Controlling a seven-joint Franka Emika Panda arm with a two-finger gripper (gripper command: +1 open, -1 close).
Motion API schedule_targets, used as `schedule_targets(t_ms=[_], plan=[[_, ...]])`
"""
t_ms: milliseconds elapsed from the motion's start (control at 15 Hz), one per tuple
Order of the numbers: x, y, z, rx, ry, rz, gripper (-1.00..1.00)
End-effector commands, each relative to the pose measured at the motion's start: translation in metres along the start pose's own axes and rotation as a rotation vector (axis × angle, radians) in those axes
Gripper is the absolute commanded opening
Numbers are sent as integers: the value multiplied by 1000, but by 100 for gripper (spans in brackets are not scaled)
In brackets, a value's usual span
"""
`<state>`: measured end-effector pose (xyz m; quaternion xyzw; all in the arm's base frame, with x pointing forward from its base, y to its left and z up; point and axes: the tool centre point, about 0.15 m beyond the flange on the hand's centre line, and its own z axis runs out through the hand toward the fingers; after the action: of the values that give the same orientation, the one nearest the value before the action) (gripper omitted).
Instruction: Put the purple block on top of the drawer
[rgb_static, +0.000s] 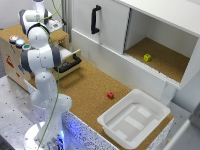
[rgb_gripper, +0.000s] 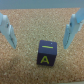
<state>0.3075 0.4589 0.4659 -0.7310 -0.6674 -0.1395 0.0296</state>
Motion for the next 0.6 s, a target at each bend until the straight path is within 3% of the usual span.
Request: schedule_targets(t_ms=[0, 400, 467, 533], plan=[[16, 10, -3, 59, -78, 11, 100], [16, 10, -3, 59, -78, 11, 100], [-8, 3, -6, -3, -3, -15, 100], [-22, 9, -16, -23, -32, -50, 100]])
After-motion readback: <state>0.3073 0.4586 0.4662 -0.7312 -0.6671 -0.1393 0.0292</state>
